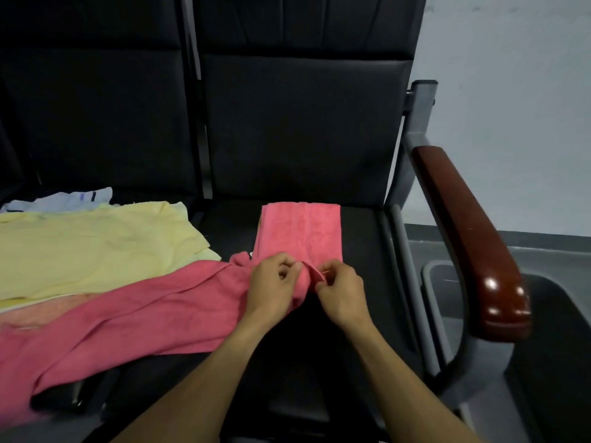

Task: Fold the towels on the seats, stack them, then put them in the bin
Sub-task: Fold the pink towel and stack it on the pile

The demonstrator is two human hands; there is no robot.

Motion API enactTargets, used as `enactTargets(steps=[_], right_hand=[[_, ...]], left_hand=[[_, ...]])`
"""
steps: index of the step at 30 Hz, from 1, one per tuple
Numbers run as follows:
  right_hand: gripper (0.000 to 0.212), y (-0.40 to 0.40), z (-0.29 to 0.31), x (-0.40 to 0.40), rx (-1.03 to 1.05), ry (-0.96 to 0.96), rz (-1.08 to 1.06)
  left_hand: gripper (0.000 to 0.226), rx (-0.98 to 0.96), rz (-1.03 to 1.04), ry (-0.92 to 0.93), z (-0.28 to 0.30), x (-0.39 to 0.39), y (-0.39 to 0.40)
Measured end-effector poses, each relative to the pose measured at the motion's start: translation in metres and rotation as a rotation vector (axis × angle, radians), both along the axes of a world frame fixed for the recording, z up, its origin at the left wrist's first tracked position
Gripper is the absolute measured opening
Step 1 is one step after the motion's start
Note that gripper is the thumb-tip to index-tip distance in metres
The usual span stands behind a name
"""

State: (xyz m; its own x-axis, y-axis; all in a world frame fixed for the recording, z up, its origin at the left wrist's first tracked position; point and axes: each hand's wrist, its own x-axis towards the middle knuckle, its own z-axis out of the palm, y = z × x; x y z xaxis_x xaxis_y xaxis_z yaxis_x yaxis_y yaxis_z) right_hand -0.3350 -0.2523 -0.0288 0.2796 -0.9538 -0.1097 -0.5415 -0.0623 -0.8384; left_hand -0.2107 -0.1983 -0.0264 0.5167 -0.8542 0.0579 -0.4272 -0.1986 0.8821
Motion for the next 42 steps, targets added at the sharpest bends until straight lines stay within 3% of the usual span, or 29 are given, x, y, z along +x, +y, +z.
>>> enactTargets(steps=[3, 9, 12, 14, 16, 18, 20, 23, 24, 25, 27, 28, 29, 31, 33, 36, 38, 41, 42], right_hand=[[0.020, -0.005, -0.004, -0.002, -0.102, 0.124, 0.009], [0.026, -0.006, 0.014, -0.006, -0.105, -0.107, -0.066], [0.014, 0.001, 0.020, 0.001, 0.005, -0.161, 0.109], [0.029, 0.004, 0.020, 0.005, 0.145, -0.160, 0.284], [0.027, 0.003, 0.019, 0.009, 0.092, -0.088, 0.347], [0.027, -0.002, 0.019, 0.007, -0.019, -0.072, 0.218], [0.035, -0.009, 0.024, 0.002, -0.144, -0.123, -0.065], [0.023, -0.021, 0.022, -0.010, -0.217, -0.127, -0.260], [0.014, -0.022, 0.022, -0.011, -0.195, -0.083, -0.200], [0.020, -0.021, 0.023, -0.011, -0.183, -0.026, -0.086], [0.058, -0.016, 0.020, -0.007, -0.159, 0.060, 0.230], [0.063, -0.011, 0.021, -0.004, -0.123, 0.087, 0.372], [0.052, -0.008, 0.018, 0.000, -0.118, 0.100, 0.475], [0.010, -0.005, 0.014, 0.005, -0.178, 0.162, 0.450], [0.022, -0.008, 0.012, 0.004, -0.261, 0.187, 0.200], [0.016, -0.015, 0.019, -0.005, -0.284, 0.147, -0.102], [0.007, -0.015, 0.019, -0.008, -0.259, 0.173, -0.001], [0.052, -0.006, 0.014, 0.000, -0.196, 0.182, 0.335], [0.050, -0.003, 0.013, 0.004, -0.200, 0.178, 0.401]], left_hand=[[0.016, -0.048, 0.022, 0.003, 0.003, 0.001, -0.001], [0.016, -0.006, 0.021, -0.097, 0.000, 0.024, -0.001], [0.016, -0.001, -0.017, -0.125, 0.005, 0.026, 0.004], [0.018, -0.003, -0.079, -0.094, 0.008, 0.026, 0.007], [0.019, 0.016, -0.155, -0.043, 0.009, 0.025, 0.009], [0.019, 0.037, -0.199, -0.111, 0.006, 0.028, 0.009], [0.017, 0.084, -0.229, -0.162, 0.002, 0.032, 0.008], [0.014, 0.113, -0.230, -0.213, -0.002, 0.039, 0.011], [0.015, 0.099, -0.226, -0.246, -0.001, 0.039, 0.013], [0.018, 0.084, -0.224, -0.275, 0.000, 0.039, 0.014], [0.022, 0.062, -0.245, -0.291, 0.002, 0.037, 0.015], [0.020, 0.059, -0.268, -0.275, 0.003, 0.036, 0.015], [0.017, 0.054, -0.290, -0.254, 0.005, 0.034, 0.015], [0.012, 0.047, -0.299, -0.239, 0.005, 0.032, 0.015], [0.012, 0.062, -0.255, -0.300, 0.005, 0.032, 0.016], [0.029, 0.057, -0.134, -0.408, 0.003, 0.038, 0.016], [0.031, 0.038, -0.110, -0.400, 0.004, 0.040, 0.016], [0.031, 0.035, -0.195, -0.372, 0.008, 0.034, 0.016], [0.029, 0.040, -0.222, -0.369, 0.008, 0.032, 0.016]])
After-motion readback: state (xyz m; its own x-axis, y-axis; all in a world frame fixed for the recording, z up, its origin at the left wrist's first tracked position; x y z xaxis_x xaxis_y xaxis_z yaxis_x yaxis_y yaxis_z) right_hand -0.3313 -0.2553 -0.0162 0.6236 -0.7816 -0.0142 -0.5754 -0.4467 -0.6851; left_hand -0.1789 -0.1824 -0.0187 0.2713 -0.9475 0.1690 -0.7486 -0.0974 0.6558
